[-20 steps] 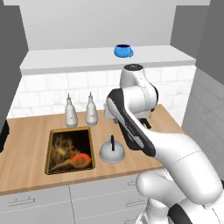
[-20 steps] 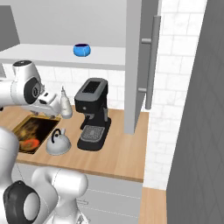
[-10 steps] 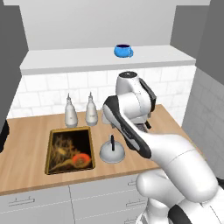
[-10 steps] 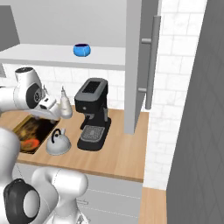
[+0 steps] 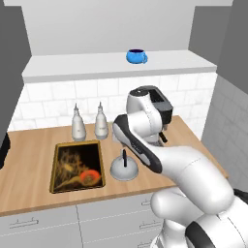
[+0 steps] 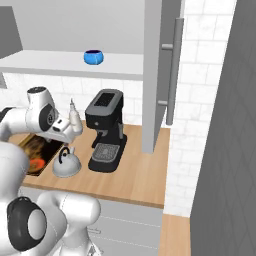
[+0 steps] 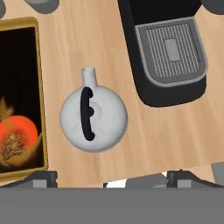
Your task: Pick the kettle from the counter and place it on the tray. Then pick the mug from the cabinet and place it on the tray. Then close the cabinet doors.
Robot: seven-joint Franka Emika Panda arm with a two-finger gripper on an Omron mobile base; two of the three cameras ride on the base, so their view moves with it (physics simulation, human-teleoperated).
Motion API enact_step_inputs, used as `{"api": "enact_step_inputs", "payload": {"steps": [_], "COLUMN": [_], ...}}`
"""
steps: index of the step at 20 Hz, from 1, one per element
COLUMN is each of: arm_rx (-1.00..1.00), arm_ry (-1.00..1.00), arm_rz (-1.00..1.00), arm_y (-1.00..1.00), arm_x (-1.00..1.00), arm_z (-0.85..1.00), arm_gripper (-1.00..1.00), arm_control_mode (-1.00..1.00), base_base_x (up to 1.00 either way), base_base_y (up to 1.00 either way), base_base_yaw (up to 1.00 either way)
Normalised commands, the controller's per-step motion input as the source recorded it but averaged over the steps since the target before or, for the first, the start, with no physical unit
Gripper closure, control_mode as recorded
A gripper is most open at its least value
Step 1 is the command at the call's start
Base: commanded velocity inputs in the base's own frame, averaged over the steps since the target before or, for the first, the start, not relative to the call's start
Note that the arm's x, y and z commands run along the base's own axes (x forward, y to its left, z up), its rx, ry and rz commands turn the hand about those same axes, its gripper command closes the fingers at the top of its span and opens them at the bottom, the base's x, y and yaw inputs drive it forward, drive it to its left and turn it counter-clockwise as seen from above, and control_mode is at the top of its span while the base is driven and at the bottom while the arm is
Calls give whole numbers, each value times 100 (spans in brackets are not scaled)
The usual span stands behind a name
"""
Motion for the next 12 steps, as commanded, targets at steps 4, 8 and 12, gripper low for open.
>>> {"api": "enact_step_inputs", "payload": {"steps": [4, 8, 12], "arm_rx": [0, 0, 0], "arm_ry": [2, 0, 0], "arm_rz": [0, 0, 0], "arm_y": [1, 0, 5], "arm_x": [28, 20, 12], "arm_z": [-24, -23, -29], "arm_gripper": [-100, -100, -100], "arm_control_mode": [-100, -100, -100], "base_base_x": [0, 0, 0], "base_base_y": [0, 0, 0], "base_base_yaw": [0, 0, 0]}}
